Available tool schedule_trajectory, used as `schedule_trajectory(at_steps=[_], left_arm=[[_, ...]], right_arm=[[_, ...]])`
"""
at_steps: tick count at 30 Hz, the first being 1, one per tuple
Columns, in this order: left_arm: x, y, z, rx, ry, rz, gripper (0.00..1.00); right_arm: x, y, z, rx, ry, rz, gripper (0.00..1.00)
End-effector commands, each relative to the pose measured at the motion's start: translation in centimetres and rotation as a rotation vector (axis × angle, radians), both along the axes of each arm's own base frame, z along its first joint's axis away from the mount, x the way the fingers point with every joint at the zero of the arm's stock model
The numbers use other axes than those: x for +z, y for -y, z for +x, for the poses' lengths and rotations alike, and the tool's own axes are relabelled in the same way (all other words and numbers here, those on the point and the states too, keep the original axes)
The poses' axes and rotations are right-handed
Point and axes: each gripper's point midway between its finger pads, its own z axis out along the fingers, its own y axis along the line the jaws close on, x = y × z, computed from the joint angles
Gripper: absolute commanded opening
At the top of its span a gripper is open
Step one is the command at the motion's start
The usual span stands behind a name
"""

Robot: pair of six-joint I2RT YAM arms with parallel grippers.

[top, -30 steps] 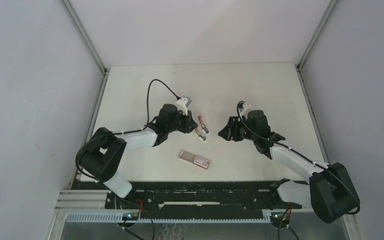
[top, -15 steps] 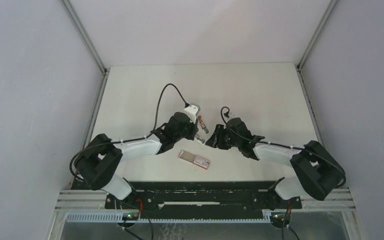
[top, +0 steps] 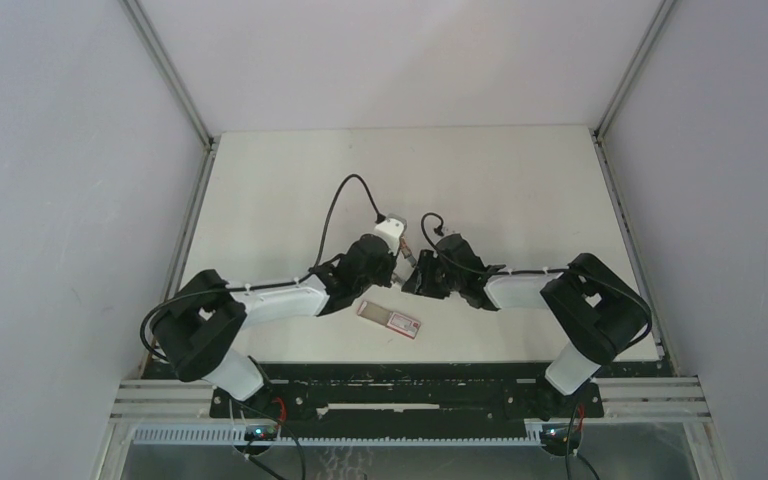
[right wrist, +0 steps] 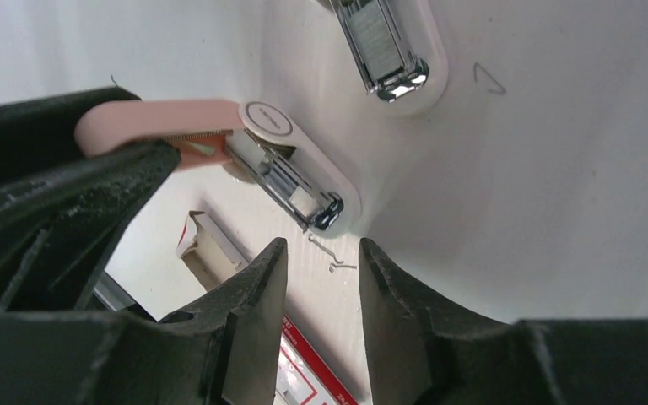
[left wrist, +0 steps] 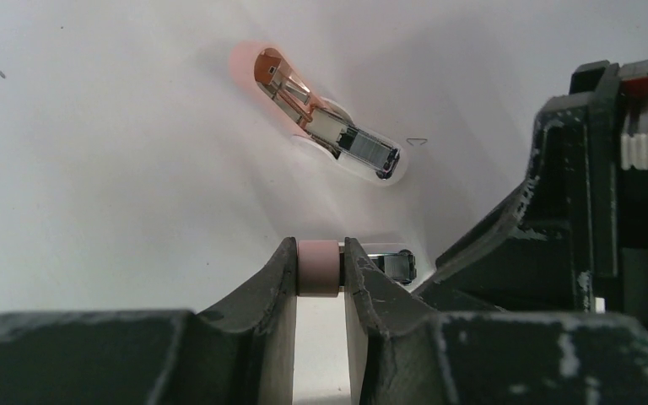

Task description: Load the staples into the stapler

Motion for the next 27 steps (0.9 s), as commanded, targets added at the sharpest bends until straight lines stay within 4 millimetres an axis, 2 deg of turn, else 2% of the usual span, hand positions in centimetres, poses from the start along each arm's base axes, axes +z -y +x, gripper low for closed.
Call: schedule_trajectory(at_steps=[1,9,19,27], left_arm=[[1.0,0.2,0.1,0.018,0.035,-0.002,0.18],[0.3,0.7,-0.6,0.031,0.000,-0.018,0.19],[-0.6,2.6,-2.5,0.033,-0.070,-0.052,0.30],[-1.0,3.7,-3.0,0.035,-0.097,-0.054,0.41]], right_arm=[[1.9,-1.5,2.2,-0.015,0.076,0.047,0.36],[0.9,-1.9,2.9,-0.012,0.065,0.032,0.35],[0.3,-1.6,3.3,-0.022,0.063,0.020,0.34],[0.4,-1.4,3.3,-0.005,0.083,0.007,0.34]])
